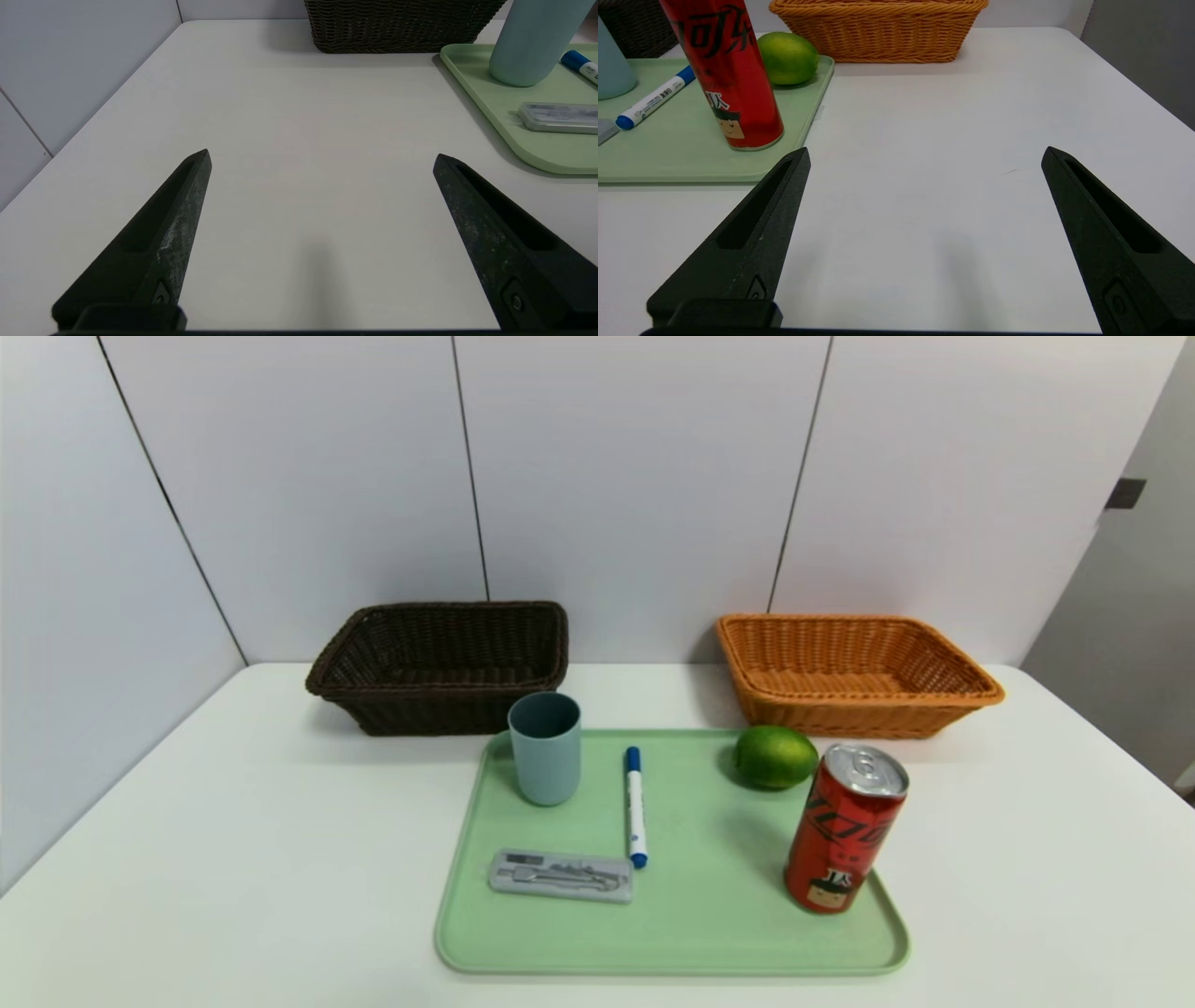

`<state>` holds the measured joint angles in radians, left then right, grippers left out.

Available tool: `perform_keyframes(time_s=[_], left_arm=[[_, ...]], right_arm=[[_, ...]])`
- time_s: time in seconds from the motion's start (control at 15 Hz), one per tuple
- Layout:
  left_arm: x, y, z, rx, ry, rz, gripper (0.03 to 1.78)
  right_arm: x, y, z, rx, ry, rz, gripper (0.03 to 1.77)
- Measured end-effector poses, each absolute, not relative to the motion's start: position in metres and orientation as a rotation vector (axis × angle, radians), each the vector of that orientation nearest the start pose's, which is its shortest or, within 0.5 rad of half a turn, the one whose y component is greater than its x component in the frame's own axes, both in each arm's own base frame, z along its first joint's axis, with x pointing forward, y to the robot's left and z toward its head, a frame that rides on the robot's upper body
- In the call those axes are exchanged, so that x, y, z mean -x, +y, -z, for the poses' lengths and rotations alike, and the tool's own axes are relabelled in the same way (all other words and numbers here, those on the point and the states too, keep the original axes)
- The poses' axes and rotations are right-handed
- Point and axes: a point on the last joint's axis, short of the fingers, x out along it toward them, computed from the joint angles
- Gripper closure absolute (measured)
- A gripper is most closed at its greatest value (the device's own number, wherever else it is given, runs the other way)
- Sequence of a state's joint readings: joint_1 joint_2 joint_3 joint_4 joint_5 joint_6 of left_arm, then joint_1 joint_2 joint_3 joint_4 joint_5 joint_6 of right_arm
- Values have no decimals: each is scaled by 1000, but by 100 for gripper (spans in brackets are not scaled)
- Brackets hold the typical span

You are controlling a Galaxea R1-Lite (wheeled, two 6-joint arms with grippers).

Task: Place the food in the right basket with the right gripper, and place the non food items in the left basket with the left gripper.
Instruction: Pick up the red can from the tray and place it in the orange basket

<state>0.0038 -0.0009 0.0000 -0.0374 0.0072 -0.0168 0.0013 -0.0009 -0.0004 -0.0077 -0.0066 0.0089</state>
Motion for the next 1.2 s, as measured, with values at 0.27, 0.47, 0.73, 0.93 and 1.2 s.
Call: perform_keyframes(time_s=[0.27,0.47,0.73,0.93,1.2], left_arm=[[23,0,-79,-7,-38,-8,12],[31,-1,-102,-19,-89,56,12],[27,-3,-149,-21,-131,119,12],[1,-3,-179,-21,-150,126,12],[-47,-3,-212,0,-157,131,12]], right_arm=[[23,0,-76,-5,-10,4,9],[26,1,-86,45,-45,-35,9],[35,5,-139,73,-91,-219,9],[23,6,-174,85,-78,-286,9],[-12,7,-215,94,-72,-304,9]])
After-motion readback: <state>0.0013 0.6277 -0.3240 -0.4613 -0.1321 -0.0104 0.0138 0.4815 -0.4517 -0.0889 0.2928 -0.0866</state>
